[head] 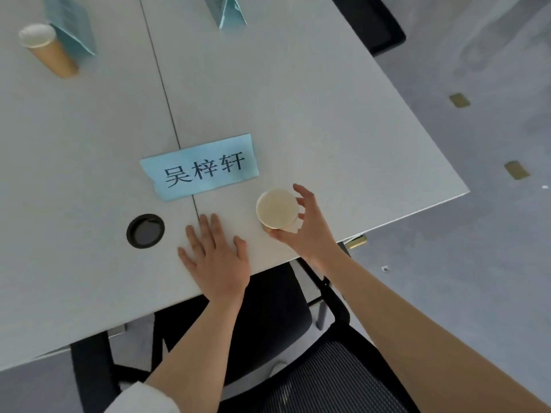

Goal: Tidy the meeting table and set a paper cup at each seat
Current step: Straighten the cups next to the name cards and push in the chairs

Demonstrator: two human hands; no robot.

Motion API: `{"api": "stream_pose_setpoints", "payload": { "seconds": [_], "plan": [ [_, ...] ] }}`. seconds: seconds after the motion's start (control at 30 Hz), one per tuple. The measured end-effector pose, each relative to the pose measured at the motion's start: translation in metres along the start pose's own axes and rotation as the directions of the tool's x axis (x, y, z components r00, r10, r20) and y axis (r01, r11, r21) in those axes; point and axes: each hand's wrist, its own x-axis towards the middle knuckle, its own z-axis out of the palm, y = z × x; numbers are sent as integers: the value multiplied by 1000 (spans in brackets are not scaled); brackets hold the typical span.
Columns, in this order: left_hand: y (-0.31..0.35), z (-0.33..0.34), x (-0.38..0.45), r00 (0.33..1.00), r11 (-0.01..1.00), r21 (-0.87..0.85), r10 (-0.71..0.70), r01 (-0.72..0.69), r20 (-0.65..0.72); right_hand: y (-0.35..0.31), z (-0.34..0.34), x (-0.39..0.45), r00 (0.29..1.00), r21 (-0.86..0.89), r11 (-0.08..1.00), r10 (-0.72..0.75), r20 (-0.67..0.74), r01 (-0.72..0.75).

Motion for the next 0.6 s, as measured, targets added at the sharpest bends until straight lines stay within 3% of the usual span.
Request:
{"api": "stream_pose_setpoints", "payload": {
  "seconds": [0.2,0.47,0.6],
  "plan": [
    [1,4,1,1000,995,101,-6,7,-7,2,0,27,999,30,999,-30,-22,31],
    [1,4,2,1000,988,150,-20,19,7,-31,-17,98,982,177,984,24,-186,10],
    [2,4,2,1000,989,144,-15,15,3,-38,-12,124,989,129,990,-32,-143,50]
  ]
}}
